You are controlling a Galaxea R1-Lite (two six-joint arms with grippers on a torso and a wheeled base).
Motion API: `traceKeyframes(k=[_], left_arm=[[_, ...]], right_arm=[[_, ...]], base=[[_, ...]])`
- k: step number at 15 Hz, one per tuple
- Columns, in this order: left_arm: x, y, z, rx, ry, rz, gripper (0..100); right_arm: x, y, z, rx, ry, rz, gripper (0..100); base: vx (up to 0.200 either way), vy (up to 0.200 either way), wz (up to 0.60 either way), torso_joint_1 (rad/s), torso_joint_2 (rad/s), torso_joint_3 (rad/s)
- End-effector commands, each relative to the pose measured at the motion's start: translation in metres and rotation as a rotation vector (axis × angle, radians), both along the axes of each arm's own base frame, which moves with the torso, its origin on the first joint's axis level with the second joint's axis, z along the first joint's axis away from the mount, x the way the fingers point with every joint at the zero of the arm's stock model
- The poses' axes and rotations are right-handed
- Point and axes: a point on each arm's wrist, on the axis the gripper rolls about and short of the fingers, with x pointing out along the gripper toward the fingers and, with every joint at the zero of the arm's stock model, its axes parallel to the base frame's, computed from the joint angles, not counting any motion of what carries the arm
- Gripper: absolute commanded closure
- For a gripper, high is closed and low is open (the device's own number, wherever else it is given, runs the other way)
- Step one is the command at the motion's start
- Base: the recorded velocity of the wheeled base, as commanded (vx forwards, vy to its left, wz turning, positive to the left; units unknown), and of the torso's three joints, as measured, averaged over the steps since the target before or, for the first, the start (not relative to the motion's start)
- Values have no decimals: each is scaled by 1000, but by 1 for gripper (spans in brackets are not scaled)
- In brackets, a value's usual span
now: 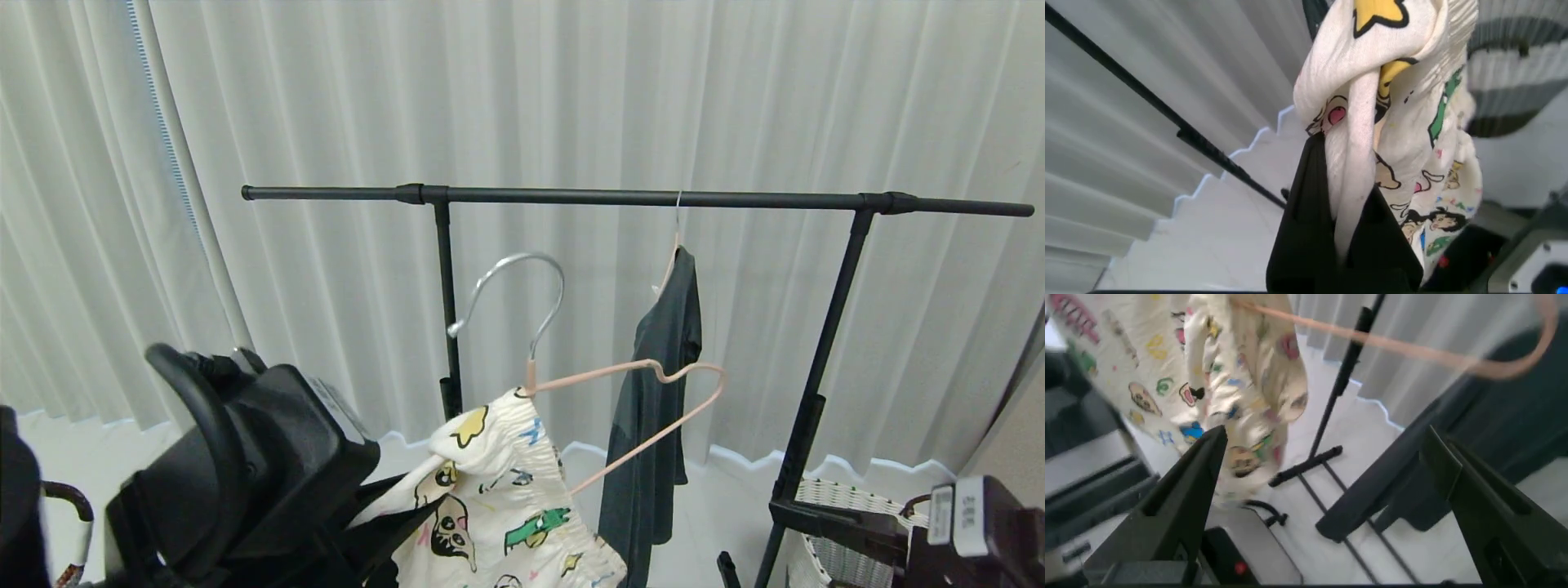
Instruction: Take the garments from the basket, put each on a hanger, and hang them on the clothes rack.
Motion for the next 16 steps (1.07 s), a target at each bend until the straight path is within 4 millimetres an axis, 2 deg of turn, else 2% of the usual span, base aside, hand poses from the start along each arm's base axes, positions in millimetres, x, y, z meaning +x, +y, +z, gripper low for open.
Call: traceKeyframes(k=[1,4,6,8,11,16], left_arm=[[1,-1,9,-28,-15,4,100],[1,-2,17,-53,-32,-1,100],[1,-2,19,-58,-37,-2,100],[1,-2,20,-61,-38,-5,100],[1,-2,24,-74,-45,-5,100],[-11,-8,37,-96,-81,-87,100]], right_arm=[[21,19,6,49,79,-95,0],[42,44,13,110,146,-150,0],[46,53,12,104,153,-147,0],[38,65,8,82,165,-91,0],[24,69,-4,31,185,-30,0],[25,74,-15,-22,204,-34,0]], base=[[0,0,0,0,0,0],[0,0,0,0,0,0],[0,0,0,0,0,0],[0,0,0,0,0,0],[0,0,0,0,0,0],[0,0,0,0,0,0]])
